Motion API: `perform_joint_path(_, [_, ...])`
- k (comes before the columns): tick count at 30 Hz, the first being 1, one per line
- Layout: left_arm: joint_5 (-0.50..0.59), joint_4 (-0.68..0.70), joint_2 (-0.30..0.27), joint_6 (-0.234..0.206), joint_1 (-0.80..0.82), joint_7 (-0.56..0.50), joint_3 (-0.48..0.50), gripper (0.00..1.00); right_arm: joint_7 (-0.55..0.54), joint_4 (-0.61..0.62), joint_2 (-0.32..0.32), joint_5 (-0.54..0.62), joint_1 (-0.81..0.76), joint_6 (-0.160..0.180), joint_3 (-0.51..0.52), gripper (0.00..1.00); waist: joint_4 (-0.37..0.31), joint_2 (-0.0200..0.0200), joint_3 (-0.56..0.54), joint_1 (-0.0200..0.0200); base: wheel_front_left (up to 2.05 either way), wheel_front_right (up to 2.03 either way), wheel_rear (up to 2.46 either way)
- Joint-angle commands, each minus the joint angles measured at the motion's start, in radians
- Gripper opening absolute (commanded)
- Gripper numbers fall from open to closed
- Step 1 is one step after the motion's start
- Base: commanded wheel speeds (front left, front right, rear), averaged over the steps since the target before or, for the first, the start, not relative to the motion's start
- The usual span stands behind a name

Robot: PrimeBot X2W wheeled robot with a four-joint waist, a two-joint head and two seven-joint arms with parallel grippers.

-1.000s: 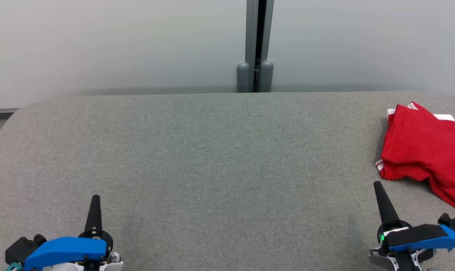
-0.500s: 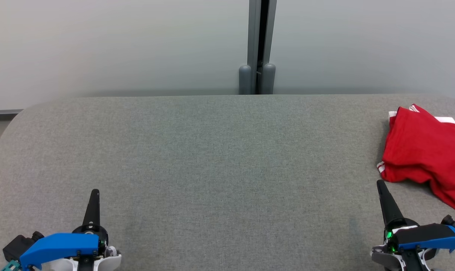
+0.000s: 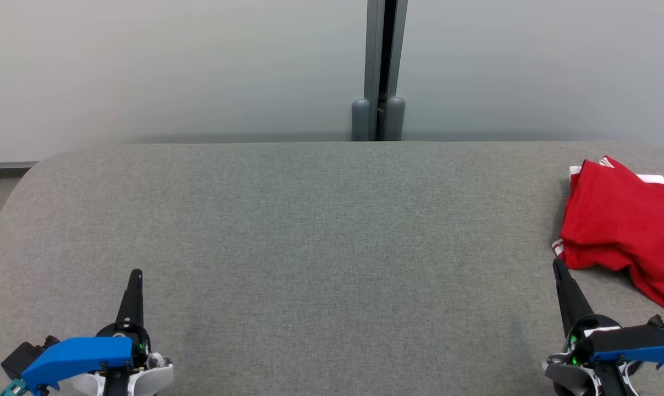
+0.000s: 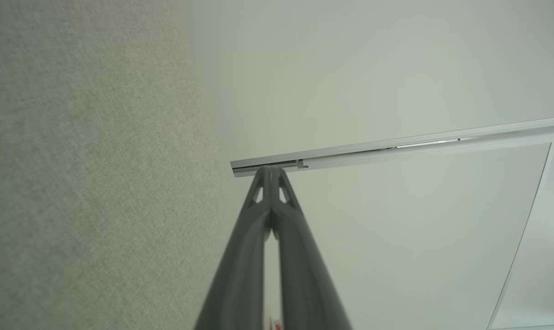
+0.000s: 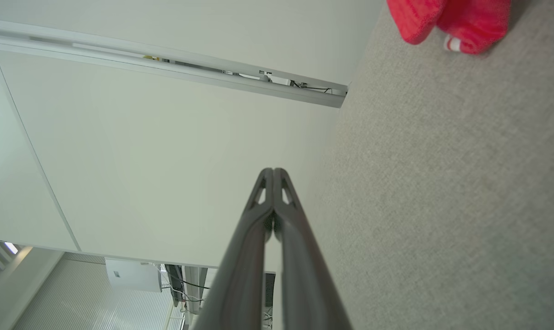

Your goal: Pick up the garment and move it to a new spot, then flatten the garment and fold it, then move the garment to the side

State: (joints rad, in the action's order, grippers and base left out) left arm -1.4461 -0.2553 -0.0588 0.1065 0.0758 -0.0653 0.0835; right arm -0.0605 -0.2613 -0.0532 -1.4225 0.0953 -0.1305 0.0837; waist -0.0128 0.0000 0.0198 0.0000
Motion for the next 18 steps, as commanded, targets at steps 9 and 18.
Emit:
perform_joint_path(9, [-0.063,0.009,0.003,0.014,0.025,-0.021,0.016,0.00,-0.020,0.013,-0.006,-0.076,0.015,0.000,0.011,0.00,0.004,0.0000,-0.005,0.0000,0.00,0.00,0.00])
perform_joint_path(18, [-0.117,0.011,0.007,0.022,0.035,-0.038,0.025,0.00,-0.035,0.016,-0.005,-0.140,0.017,0.000,0.018,0.00,0.008,0.0000,-0.011,0.0000,0.00,0.00,0.00])
